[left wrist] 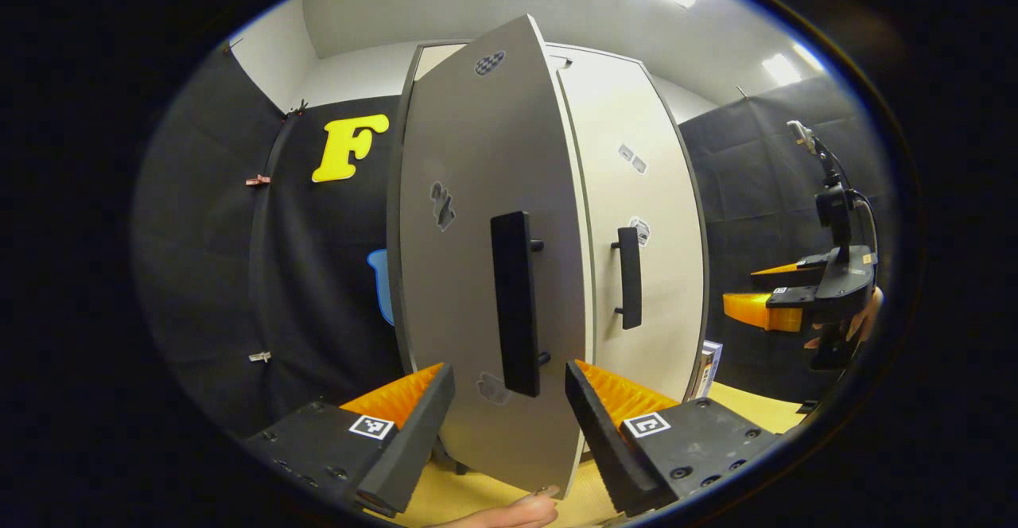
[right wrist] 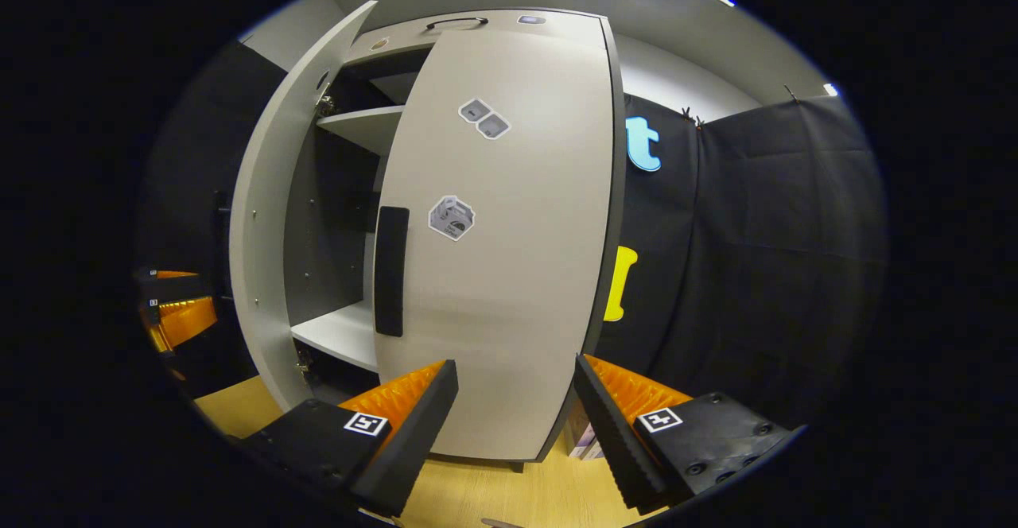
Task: Grasp the bottle in the cabinet with the left hand and place it on the coaster, then close the right door with the right hand and the left door with the left hand.
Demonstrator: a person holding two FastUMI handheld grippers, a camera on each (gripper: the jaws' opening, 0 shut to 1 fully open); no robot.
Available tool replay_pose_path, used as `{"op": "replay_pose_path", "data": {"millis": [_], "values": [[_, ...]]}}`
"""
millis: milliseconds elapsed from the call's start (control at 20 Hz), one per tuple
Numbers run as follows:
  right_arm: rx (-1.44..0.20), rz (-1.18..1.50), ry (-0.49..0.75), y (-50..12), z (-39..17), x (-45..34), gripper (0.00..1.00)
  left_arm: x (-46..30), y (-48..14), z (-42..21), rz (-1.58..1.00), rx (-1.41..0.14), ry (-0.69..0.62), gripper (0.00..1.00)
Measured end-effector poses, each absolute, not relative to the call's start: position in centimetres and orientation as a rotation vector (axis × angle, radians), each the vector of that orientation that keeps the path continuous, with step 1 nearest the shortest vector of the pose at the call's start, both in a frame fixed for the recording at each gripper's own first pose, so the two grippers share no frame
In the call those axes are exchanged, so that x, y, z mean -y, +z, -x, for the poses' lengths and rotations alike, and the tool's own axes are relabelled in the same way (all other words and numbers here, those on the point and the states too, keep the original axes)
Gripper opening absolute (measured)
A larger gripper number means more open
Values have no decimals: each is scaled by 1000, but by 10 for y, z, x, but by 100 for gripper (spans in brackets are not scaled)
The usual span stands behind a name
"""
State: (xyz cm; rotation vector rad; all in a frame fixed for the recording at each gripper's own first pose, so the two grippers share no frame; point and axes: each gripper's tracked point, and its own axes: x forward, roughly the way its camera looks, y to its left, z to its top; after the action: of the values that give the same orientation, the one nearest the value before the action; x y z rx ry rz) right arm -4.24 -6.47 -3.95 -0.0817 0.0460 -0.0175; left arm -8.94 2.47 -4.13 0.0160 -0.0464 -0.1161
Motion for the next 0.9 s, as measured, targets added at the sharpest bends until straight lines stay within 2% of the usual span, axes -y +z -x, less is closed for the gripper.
{"op": "replay_pose_path", "data": {"millis": [600,900], "values": [[-52,58,-39,-39,77,54,98,-32,-44,109,10,33,-146,89],[-61,34,-27,-40,86,45,98,-42,-39,114,14,45,-119,89]]}}
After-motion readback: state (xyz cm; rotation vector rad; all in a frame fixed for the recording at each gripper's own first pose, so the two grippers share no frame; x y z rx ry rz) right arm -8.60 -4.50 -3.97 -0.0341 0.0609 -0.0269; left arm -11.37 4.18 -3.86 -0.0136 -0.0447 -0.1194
